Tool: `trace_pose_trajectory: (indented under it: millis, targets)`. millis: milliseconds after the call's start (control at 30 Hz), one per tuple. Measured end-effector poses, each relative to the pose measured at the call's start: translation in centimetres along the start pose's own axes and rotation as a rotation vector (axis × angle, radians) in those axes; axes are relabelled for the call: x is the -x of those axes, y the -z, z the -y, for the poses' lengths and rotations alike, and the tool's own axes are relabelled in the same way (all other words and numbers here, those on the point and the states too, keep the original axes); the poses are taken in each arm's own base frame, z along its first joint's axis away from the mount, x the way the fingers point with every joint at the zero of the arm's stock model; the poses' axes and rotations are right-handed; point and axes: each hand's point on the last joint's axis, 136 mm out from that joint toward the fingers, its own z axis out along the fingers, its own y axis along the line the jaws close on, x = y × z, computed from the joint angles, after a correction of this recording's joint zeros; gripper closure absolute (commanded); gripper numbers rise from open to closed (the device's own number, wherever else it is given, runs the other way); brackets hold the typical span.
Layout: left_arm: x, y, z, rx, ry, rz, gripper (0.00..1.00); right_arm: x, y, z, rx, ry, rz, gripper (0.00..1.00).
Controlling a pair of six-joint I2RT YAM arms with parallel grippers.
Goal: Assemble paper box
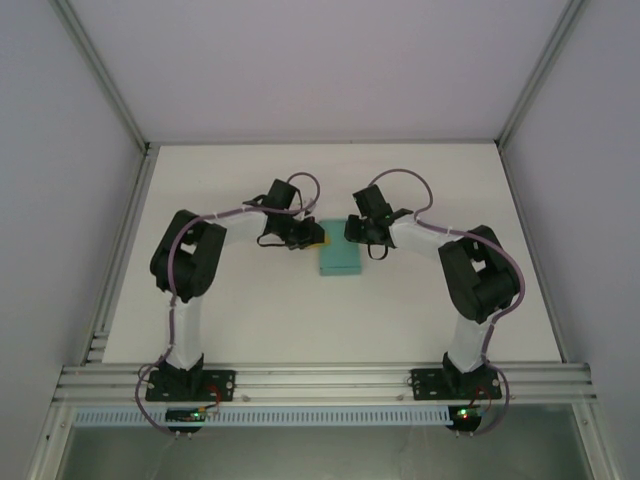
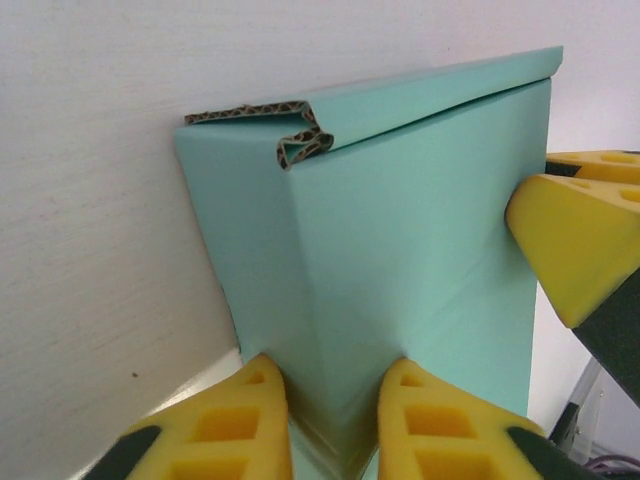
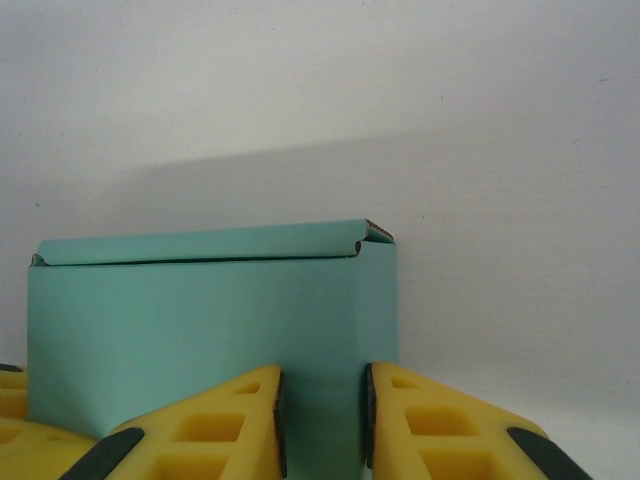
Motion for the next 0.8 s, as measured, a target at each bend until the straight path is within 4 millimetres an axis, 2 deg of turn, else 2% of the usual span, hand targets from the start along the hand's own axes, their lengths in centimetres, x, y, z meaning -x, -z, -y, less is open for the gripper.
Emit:
trace_pose_trajectory:
  millis: [33,100,233,267,367,600,800]
  targets:
    - [0.0,0.1,0.0,0.003,-0.008,0.005,0.62,0.0,0.0,0.0,-0.001,0.0,-0.001,0.76]
    - [0.1,0.2,-0.1,0.013,-0.011,0.014,0.58,0.0,0.0,-0.1,-0.001,0.001,-0.002,0.76]
    - [0.0,0.4,-0.2,0.029,-0.025,0.024,0.43,-0.1,0.0,-0.2,0.0,-0.001,-0.005,0.76]
    - [-0.3,0.7,-0.5,0.052,-0.023,0.027,0.42,-0.1,0.0,-0.3,-0.001,-0.004,-0.006,0.76]
    - [-1.3,1.6,-1.3,0.106,-0.02,0.025,0.31,-0.3,0.0,-0.6,0.003,-0.005,-0.01,0.76]
    - [-3.5,3.2,-1.8,0.142,-0.01,0.006,0.3,-0.3,0.0,-0.7,0.004,-0.006,-0.011,0.76]
    - [-5.1,2.8,-0.1,0.076,-0.035,-0.032,0.3,-0.3,0.0,-0.7,0.0,-0.006,-0.016,0.76]
